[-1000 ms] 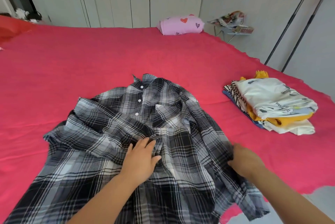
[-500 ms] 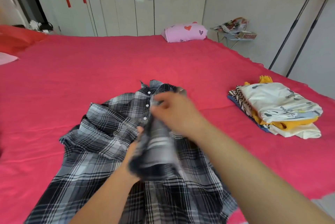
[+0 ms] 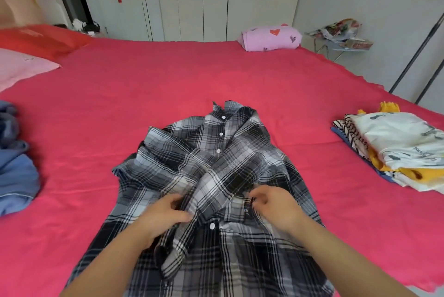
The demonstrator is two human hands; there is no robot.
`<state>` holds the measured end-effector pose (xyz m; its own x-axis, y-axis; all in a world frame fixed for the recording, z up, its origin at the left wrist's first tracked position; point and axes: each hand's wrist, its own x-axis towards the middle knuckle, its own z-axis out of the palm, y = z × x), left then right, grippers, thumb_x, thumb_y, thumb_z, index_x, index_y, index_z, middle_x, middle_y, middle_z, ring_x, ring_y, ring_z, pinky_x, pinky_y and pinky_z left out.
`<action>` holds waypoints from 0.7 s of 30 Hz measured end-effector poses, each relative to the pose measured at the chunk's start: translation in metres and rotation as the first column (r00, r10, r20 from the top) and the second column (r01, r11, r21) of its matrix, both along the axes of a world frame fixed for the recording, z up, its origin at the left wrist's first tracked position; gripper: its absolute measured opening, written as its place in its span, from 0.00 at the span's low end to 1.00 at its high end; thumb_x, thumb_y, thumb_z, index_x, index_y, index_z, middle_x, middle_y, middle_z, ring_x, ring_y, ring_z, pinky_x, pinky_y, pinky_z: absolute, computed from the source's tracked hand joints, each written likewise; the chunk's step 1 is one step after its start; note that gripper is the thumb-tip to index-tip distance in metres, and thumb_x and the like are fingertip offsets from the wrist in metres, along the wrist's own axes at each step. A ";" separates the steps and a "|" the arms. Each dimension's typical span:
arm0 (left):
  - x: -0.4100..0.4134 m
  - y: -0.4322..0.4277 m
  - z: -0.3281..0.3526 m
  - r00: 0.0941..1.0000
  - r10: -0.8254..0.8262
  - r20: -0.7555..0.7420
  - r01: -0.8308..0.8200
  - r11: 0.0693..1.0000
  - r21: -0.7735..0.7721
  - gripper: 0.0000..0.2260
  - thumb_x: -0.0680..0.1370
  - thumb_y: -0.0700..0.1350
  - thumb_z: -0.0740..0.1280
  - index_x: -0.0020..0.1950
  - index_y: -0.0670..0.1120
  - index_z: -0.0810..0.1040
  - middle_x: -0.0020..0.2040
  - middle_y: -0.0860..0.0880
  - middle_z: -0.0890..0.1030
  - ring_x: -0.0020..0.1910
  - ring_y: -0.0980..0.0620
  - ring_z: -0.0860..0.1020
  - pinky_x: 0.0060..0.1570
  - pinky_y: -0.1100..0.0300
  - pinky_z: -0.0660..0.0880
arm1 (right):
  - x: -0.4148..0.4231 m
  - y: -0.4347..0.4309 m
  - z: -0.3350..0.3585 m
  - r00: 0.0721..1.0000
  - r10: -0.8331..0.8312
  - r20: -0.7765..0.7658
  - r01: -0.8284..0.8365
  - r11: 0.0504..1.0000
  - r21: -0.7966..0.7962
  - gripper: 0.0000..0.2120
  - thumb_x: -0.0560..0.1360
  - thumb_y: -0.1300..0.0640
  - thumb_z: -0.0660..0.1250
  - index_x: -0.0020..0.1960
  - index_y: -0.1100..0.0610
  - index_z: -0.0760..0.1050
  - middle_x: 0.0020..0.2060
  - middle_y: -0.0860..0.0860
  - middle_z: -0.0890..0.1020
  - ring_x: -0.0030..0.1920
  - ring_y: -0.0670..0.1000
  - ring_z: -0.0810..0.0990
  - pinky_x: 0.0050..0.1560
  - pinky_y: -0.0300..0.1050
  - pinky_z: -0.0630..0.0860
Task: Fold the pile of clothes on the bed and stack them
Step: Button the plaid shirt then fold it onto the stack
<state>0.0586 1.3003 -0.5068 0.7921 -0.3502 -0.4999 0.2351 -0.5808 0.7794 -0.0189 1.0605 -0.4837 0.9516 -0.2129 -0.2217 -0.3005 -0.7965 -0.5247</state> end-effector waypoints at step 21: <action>0.038 0.023 0.011 0.837 0.545 -0.044 -0.530 0.788 -0.315 0.07 0.79 0.40 0.61 0.46 0.41 0.78 0.35 0.43 0.78 0.30 0.48 0.76 0.35 0.59 0.71 | 0.048 0.008 -0.026 0.707 -0.624 -0.333 0.524 0.144 0.840 0.08 0.77 0.65 0.62 0.40 0.58 0.67 0.31 0.52 0.68 0.29 0.47 0.68 0.21 0.34 0.70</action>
